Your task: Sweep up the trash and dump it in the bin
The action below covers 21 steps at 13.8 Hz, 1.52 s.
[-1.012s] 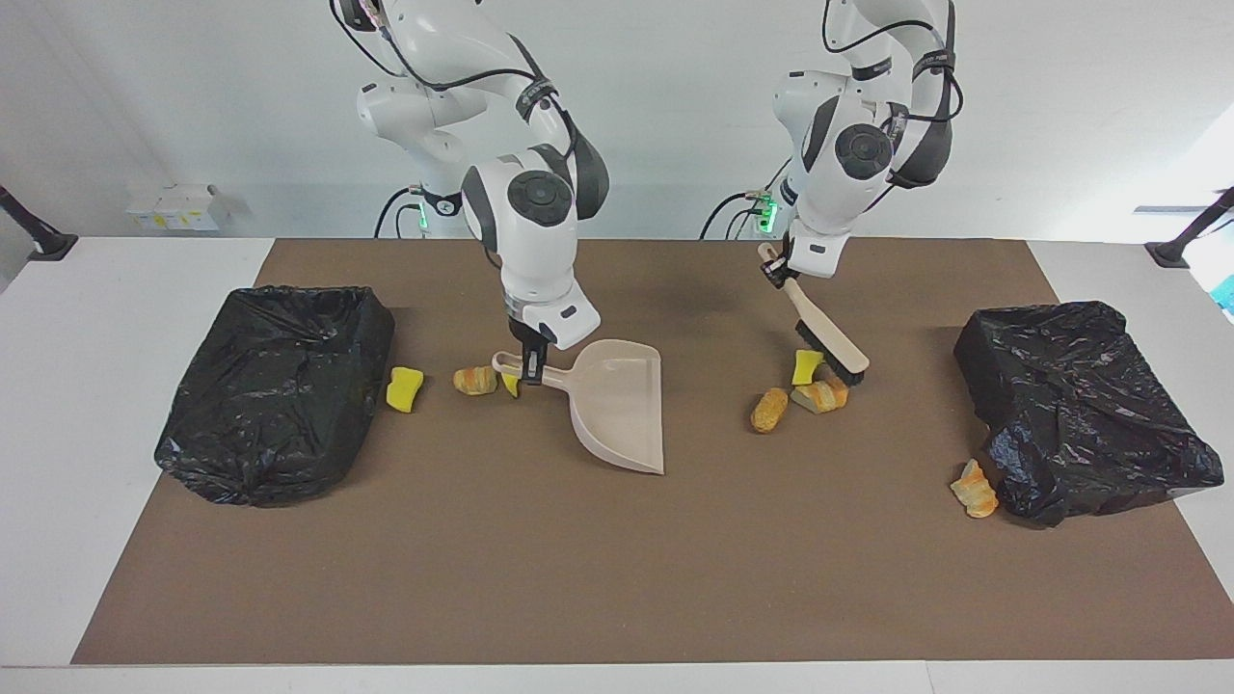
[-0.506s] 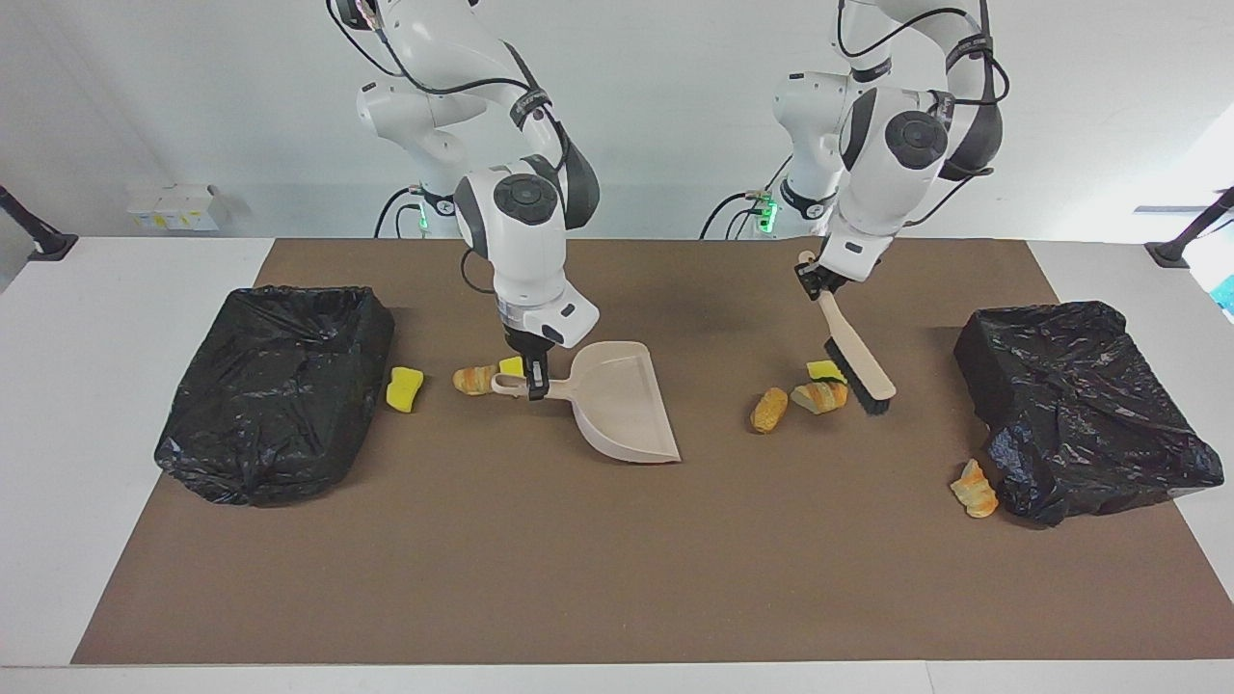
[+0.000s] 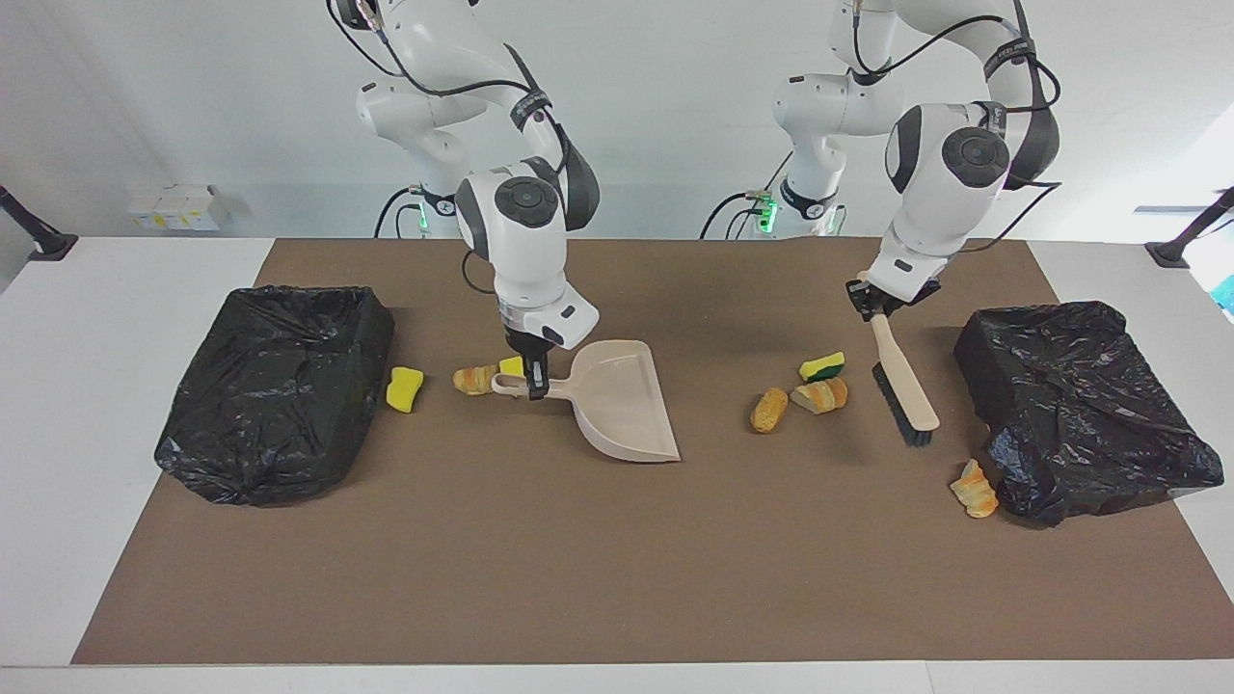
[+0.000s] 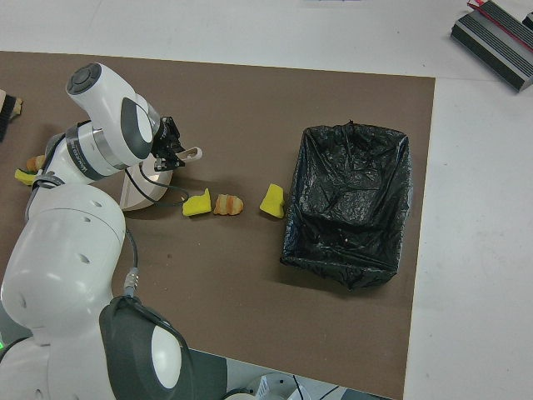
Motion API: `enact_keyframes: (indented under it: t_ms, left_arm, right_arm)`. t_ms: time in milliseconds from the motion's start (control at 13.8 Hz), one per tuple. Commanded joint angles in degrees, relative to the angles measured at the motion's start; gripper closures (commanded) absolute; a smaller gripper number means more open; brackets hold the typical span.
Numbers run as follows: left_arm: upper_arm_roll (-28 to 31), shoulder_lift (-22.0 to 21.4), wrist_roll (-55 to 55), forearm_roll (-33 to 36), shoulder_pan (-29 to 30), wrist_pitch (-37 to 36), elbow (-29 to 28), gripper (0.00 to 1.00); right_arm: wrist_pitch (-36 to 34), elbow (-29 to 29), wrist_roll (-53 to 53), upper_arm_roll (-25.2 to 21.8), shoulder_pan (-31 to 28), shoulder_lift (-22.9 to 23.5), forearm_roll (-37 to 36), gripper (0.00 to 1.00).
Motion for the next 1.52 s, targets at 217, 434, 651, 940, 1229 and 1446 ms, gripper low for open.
enact_keyframes:
  t_ms: [217, 434, 651, 940, 1229, 1446]
  left_arm:
    - [-0.56, 8.97, 5.6, 10.28, 4.6, 3.1, 7.14, 1.0]
    - [-0.47, 12.14, 5.51, 11.62, 6.71, 5.12, 8.21, 1.0]
    - [-0.47, 15.91, 5.51, 14.09, 7.59, 6.27, 10.57, 1.0]
    - [-0.47, 16.37, 5.51, 15.76, 7.77, 8.28, 10.06, 1.0]
    - [-0.56, 16.98, 5.68, 16.02, 8.82, 10.48, 9.18, 1.0]
    - [-0.56, 16.81, 6.65, 15.85, 8.82, 10.13, 8.13, 1.0]
  right_arm:
    - [0.66, -5.16, 5.41, 0.51, 0.24, -3.19, 1.18, 1.0]
    - [0.66, -5.42, 5.42, 0.51, 0.25, -3.36, 1.18, 1.0]
    - [0.66, -5.51, 5.42, 0.51, 0.33, -3.36, 1.18, 1.0]
    - [0.66, -5.51, 5.42, 0.51, 0.42, -3.36, 1.18, 1.0]
    - [0.66, -5.51, 5.42, 0.51, 0.33, -3.36, 1.18, 1.0]
    - [0.66, -5.51, 5.42, 0.51, 0.33, -3.36, 1.18, 1.0]
